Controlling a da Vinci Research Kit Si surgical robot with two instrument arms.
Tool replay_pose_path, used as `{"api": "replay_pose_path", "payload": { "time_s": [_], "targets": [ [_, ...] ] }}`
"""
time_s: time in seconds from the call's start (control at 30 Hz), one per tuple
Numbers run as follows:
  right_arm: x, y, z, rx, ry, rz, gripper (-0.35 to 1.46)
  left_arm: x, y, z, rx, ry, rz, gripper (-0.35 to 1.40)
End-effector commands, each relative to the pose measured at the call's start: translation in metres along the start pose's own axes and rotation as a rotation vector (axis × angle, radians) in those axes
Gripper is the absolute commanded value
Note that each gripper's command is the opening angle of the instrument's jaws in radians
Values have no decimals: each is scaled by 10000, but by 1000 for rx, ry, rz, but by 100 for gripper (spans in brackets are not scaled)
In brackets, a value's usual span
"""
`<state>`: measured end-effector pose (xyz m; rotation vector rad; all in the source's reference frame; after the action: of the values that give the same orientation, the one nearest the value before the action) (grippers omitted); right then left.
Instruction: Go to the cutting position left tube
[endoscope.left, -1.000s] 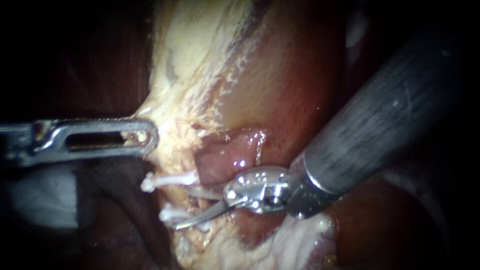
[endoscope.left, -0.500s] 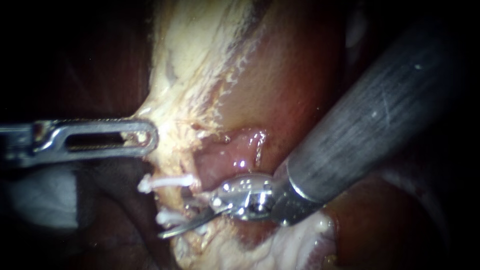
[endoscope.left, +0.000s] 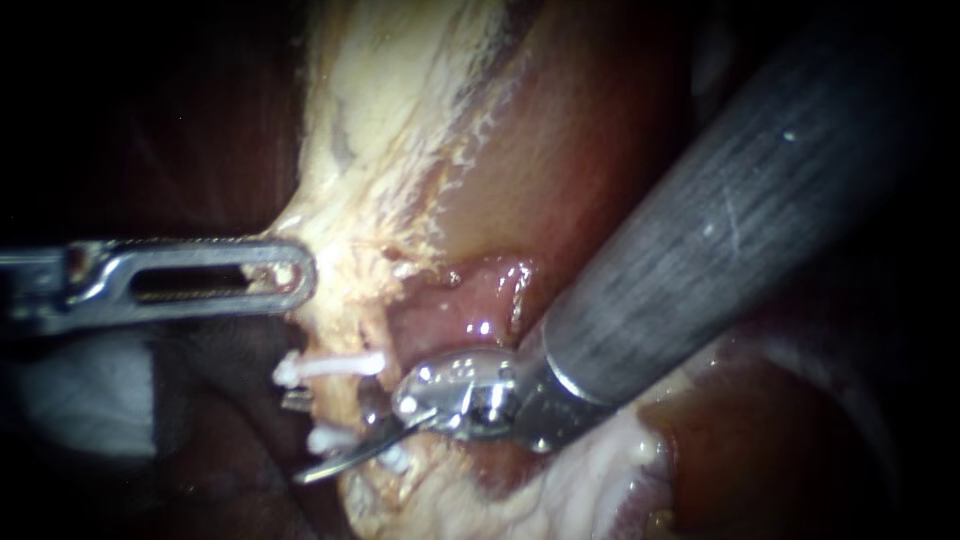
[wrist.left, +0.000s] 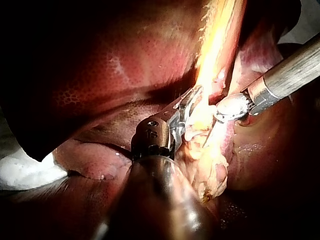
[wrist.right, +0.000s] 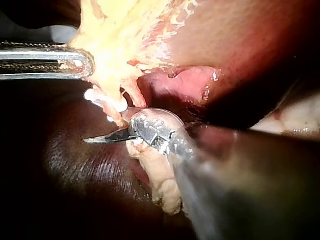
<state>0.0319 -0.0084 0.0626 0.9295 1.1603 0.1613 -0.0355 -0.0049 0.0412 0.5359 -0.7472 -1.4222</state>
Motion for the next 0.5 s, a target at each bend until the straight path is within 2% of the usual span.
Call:
{"api": "replay_pose_path", "payload": {
  "time_s": [0.03,0.5],
  "targets": [
    [0,1,1,0,-1,11,126,0,0,0,0,0,0,-23],
    [1,14,8,-21,6,67,123,0,-1,1,0,-1,0,-23]
  ]
}}
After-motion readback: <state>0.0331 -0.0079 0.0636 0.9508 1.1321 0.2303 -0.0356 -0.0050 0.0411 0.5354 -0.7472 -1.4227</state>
